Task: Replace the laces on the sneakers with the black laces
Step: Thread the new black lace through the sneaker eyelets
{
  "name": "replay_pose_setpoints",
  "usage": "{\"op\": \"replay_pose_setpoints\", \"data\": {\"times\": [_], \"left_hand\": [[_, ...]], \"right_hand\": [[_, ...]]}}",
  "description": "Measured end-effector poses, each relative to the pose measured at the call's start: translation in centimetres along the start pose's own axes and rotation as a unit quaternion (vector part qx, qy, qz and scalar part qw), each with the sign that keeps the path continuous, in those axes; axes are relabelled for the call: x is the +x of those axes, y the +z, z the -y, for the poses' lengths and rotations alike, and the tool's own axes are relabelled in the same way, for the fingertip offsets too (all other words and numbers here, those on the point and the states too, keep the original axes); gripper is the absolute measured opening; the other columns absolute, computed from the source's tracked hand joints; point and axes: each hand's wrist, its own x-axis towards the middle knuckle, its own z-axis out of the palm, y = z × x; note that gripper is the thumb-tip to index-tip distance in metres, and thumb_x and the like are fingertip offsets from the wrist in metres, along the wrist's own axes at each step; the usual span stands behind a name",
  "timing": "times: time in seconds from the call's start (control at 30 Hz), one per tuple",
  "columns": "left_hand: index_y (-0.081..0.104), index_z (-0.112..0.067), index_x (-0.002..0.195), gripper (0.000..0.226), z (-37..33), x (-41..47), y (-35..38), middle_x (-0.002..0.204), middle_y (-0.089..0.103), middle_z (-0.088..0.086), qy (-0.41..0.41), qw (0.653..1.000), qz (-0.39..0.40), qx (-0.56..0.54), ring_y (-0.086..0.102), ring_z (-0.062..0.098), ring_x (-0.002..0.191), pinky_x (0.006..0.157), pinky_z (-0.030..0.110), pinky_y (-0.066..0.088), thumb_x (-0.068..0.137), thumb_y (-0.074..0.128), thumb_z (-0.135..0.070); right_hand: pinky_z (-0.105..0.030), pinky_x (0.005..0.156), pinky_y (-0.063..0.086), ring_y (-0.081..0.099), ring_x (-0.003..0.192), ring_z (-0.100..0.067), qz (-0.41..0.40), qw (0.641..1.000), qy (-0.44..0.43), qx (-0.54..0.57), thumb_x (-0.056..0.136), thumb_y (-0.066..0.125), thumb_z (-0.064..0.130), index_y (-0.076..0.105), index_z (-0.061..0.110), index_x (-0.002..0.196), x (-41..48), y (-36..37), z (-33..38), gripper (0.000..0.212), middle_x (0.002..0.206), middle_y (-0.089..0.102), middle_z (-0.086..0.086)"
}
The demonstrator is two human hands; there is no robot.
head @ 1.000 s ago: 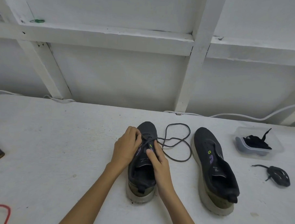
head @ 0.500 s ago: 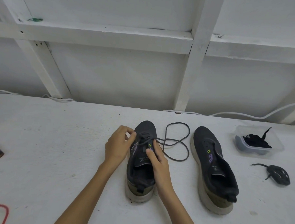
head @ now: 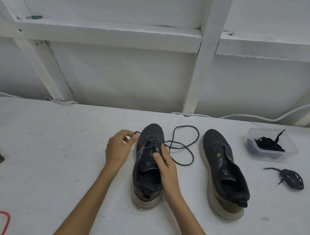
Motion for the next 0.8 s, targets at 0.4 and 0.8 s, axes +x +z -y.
{"op": "replay_pose_setpoints", "data": {"times": [0.4, 0.8], "left_hand": [[0.07, -0.028, 0.075, 0.029, 1.0, 0.3, 0.0, 0.079, 0.071, -0.006, -0.034, 0.999, -0.005, -0.021, 0.06, 0.017, 0.074, 0.072, 0.031, 0.048, 0.073, 0.071, -0.057], [0.074, -0.02, 0.079, 0.02, 0.5, -1.1, 1.1, 0.077, 0.07, -0.009, -0.048, 0.996, 0.056, -0.042, 0.06, 0.016, 0.073, 0.073, 0.034, 0.05, 0.079, 0.077, -0.04]], "right_hand": [[-0.037, 0.118, 0.031, 0.038, 0.139, -0.003, 0.002, 1.0, 0.01, 0.015, 0.087, 0.063, 0.045, 0.039, 0.027, 0.149, 0.0, 0.0, -0.1, 0.069, 0.151, 0.041, 0.015], [-0.04, 0.117, 0.032, 0.039, 0.139, -0.006, -0.008, 1.0, 0.015, 0.014, 0.076, 0.063, 0.057, 0.04, 0.03, 0.148, -0.1, 0.2, 0.0, 0.081, 0.151, 0.043, 0.014]]}}
